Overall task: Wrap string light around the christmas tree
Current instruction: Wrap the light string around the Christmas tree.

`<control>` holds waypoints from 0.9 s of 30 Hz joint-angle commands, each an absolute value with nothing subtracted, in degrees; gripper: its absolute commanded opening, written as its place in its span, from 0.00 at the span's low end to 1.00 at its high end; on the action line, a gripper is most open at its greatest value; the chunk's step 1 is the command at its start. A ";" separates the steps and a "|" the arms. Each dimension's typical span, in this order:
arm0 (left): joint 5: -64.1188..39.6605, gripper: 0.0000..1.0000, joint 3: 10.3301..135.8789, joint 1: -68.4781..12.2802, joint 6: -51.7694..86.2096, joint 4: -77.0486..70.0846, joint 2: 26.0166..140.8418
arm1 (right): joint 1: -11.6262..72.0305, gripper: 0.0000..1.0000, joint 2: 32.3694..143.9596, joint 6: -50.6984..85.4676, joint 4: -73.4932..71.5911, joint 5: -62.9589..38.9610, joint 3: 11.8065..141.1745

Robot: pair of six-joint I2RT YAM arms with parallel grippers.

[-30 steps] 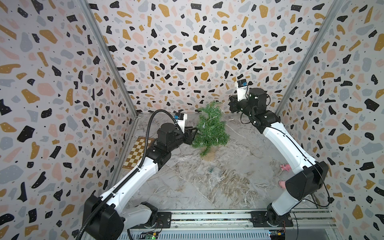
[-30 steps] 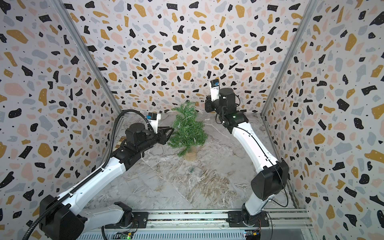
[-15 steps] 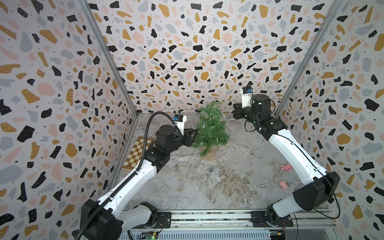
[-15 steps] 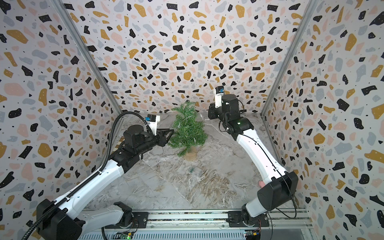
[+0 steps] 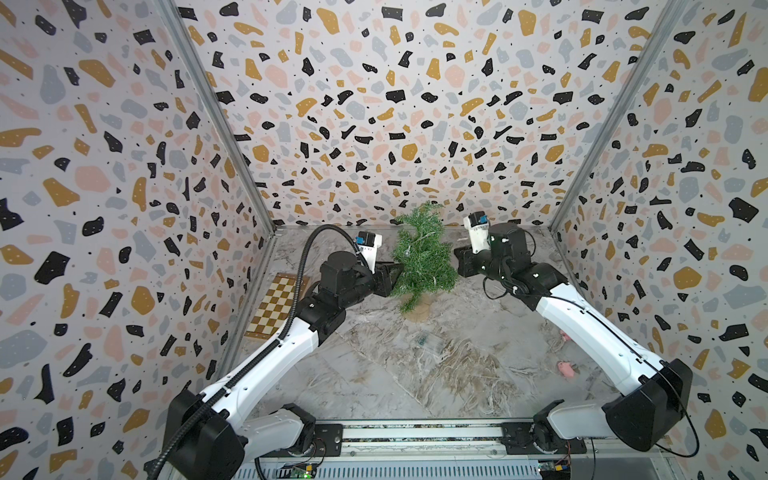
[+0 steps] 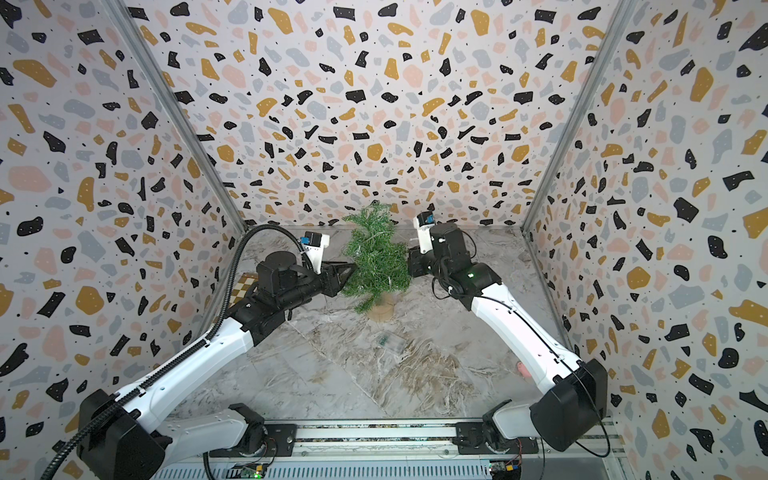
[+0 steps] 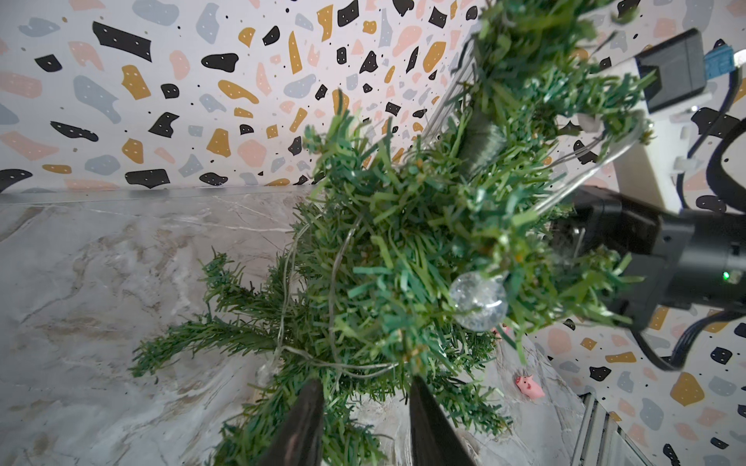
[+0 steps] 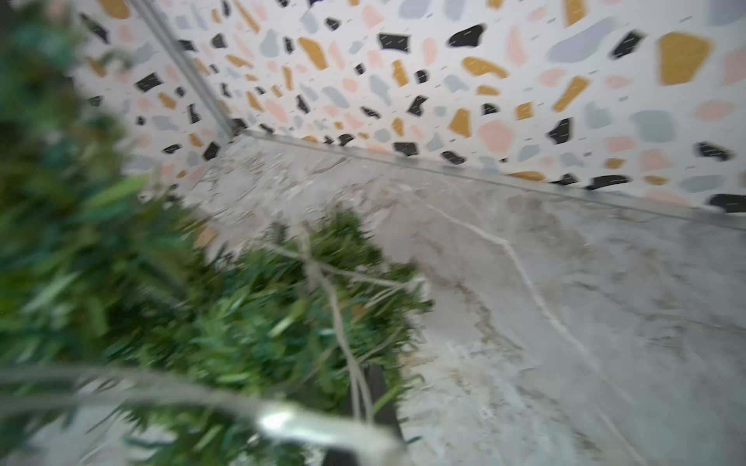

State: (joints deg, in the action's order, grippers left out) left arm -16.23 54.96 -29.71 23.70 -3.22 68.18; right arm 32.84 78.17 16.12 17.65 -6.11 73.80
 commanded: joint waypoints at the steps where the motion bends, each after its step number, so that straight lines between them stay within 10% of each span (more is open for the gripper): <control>1: -16.35 0.35 55.02 -30.15 23.99 -6.29 68.42 | 35.93 0.00 76.70 20.38 13.95 -12.44 72.06; 14: -16.46 0.35 55.77 -30.68 23.61 -6.10 69.06 | 36.14 0.00 74.22 22.68 14.19 -15.07 69.46; 21: -16.27 0.35 55.64 -31.05 23.47 -6.25 69.65 | 36.06 0.26 72.86 24.72 14.92 -12.70 65.30; 27: -15.97 0.35 55.26 -31.11 22.94 -5.80 69.43 | 36.11 0.30 71.65 24.37 15.98 -12.32 64.53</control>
State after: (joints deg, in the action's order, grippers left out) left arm -16.01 54.98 -30.87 23.59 -3.62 69.89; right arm 36.12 73.76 24.12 15.07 -13.21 64.31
